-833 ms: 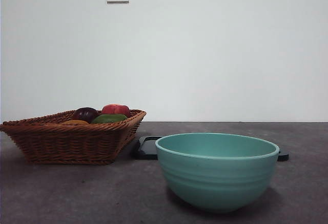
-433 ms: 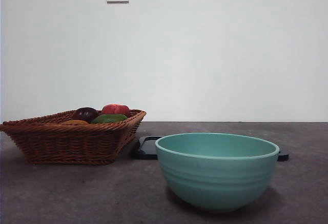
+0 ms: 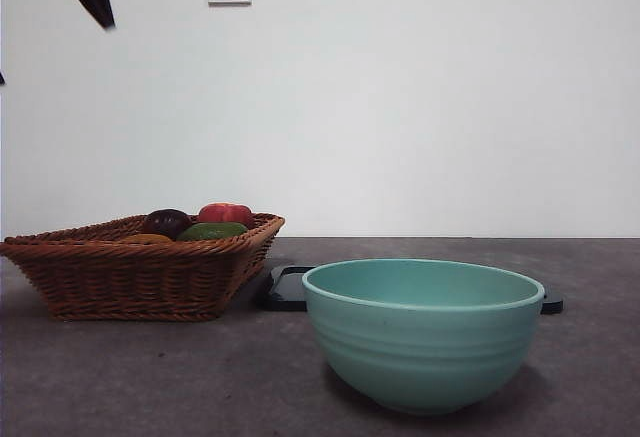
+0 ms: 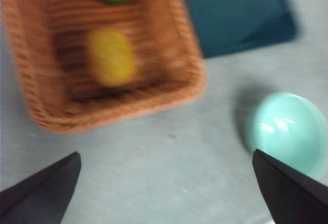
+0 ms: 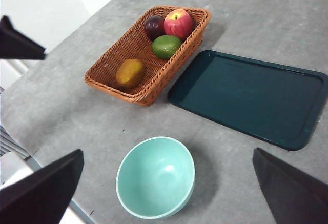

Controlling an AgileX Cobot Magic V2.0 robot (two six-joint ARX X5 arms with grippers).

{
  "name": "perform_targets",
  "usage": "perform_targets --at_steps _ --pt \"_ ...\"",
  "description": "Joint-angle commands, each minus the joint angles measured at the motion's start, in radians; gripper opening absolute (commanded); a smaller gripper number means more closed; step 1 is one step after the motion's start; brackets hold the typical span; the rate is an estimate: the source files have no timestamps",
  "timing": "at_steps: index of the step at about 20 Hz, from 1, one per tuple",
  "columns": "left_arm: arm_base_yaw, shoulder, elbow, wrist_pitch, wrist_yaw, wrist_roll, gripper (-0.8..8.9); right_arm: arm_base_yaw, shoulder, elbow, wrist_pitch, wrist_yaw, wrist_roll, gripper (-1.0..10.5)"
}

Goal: Pick up the wifruite, put it on the bowl, pick up the plate, put it on desk

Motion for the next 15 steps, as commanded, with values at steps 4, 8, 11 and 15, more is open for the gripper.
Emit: perform_targets --at_steps 4,8,11,15 --pt "-0.005 0.192 0.117 -0.014 -0.047 0.020 6.24 0.005 -0.017 0.018 -0.024 -0.005 -0.003 5.9" --pt "-0.011 0.341 0.189 -0.003 -0.109 0.024 6.24 0.004 -0.054 0.018 -0.037 -0.005 -0.003 5.9" --pt "-0.011 0.432 0.206 0.056 -0.116 0.023 6.24 0.004 -0.093 0.022 -0.073 0.006 -0.002 5.9" --pt "-0.011 0.529 0.206 0.142 -0.131 0.023 6.24 0.004 -0.122 0.073 -0.150 0.039 -0.005 5.9"
